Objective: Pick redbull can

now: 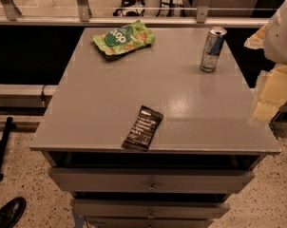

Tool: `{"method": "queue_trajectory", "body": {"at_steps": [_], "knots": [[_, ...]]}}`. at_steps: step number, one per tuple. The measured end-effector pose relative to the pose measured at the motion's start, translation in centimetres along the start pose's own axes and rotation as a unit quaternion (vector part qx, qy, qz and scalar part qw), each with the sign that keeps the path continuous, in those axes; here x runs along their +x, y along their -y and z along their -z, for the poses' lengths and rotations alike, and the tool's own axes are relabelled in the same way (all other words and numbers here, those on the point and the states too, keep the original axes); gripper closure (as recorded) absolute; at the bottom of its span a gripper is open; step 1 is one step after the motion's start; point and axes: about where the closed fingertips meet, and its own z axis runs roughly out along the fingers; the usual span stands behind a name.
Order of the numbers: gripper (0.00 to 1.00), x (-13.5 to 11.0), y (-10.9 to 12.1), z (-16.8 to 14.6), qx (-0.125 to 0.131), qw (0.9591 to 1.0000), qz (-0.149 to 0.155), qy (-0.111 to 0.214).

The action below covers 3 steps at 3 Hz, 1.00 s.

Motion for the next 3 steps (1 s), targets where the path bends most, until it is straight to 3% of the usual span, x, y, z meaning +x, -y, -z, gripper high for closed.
{"method": "queue_trajectory", "body": {"at_steps": [1, 2, 3], "knots": [[0.0, 0.2, 0.6, -0.3, 0.004, 1.0, -0.005, 0.005], [0.0, 1.4, 3.6, -2.0, 0.023, 0.9989, -0.033, 0.023], [0.0, 2.4, 8.8, -4.7, 0.06, 0.9931, -0.074, 0.069]]}}
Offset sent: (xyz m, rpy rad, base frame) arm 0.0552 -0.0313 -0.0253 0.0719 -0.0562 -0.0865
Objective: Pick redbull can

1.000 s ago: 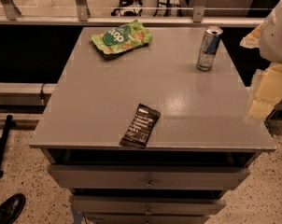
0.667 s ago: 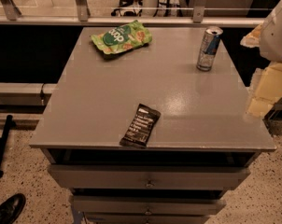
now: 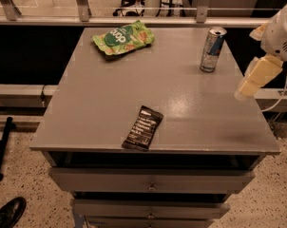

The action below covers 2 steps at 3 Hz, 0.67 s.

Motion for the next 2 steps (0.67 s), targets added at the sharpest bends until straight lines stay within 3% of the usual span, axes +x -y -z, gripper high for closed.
{"method": "queue_trajectory", "body": {"at_steps": [1, 2], "knots": [[0.0, -0.6, 3.7, -2.3, 0.03, 0.9973, -0.027, 0.061], [0.0, -1.5, 6.7, -4.8, 0.049, 0.991, -0.051, 0.114]]}}
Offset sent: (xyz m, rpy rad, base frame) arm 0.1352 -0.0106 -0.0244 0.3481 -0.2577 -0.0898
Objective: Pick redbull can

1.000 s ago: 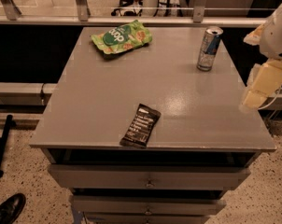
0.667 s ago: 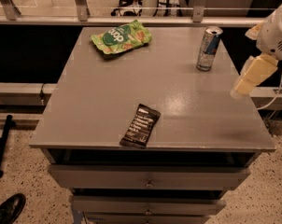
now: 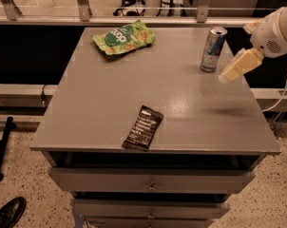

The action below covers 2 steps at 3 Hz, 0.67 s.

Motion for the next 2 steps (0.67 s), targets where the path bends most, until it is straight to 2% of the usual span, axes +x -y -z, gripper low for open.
{"method": "queue_trajectory", "body": {"at_steps": [1, 2], "knots": [[0.0, -0.4, 2.3, -2.7, 0.004, 0.9977, -0.034, 0.058], [0.0, -0.9, 4.5, -4.8, -0.009, 0.9876, -0.076, 0.137]]}}
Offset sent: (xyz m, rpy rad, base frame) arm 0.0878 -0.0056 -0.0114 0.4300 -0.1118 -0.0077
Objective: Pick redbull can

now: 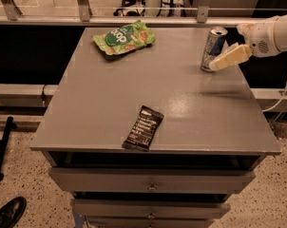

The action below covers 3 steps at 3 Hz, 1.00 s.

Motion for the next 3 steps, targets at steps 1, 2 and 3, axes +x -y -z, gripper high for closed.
{"method": "queue_trajectory", "body": {"at_steps": [1, 2, 3], "knots": [[0.0, -0.2, 1.0, -0.6, -0.009, 0.9988, -0.024, 0.042], [0.0, -0.7, 1.1, -1.5, -0.022, 0.9959, -0.042, 0.077], [0.02, -0.6, 0.5, -3.5, -0.037, 0.9918, -0.062, 0.106]]}}
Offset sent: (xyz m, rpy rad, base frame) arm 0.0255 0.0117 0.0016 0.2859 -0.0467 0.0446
